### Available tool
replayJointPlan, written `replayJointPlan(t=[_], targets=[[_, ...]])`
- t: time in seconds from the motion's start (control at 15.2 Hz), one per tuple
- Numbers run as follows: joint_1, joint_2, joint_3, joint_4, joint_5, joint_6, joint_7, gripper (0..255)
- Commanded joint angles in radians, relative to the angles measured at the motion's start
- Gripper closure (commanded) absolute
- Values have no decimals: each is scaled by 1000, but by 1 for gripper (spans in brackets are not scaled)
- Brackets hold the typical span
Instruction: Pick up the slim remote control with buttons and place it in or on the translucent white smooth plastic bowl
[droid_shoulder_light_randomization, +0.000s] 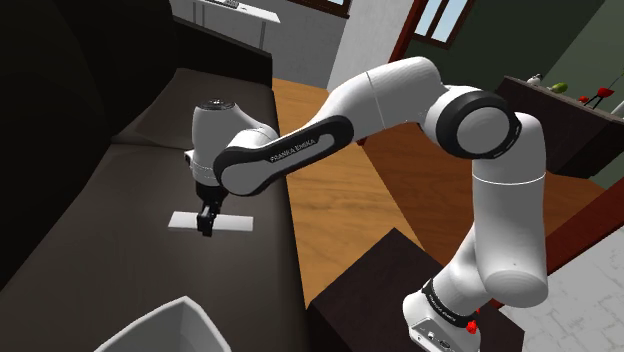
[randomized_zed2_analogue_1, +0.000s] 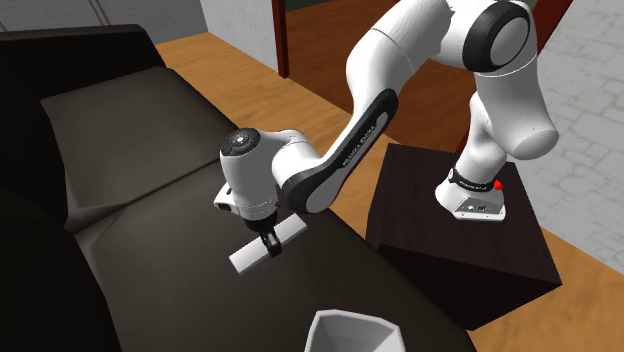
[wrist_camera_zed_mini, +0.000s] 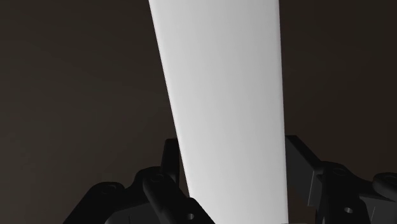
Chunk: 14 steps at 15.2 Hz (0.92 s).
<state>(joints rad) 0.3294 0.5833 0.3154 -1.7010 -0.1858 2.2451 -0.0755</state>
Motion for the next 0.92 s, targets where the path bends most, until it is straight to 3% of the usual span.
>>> replayJointPlan(t=[0.0, 0.86], targets=[[-1, -15, 4, 4, 5, -18, -1, 255], [-13, -102, 24, 53, 38, -152, -19, 255]])
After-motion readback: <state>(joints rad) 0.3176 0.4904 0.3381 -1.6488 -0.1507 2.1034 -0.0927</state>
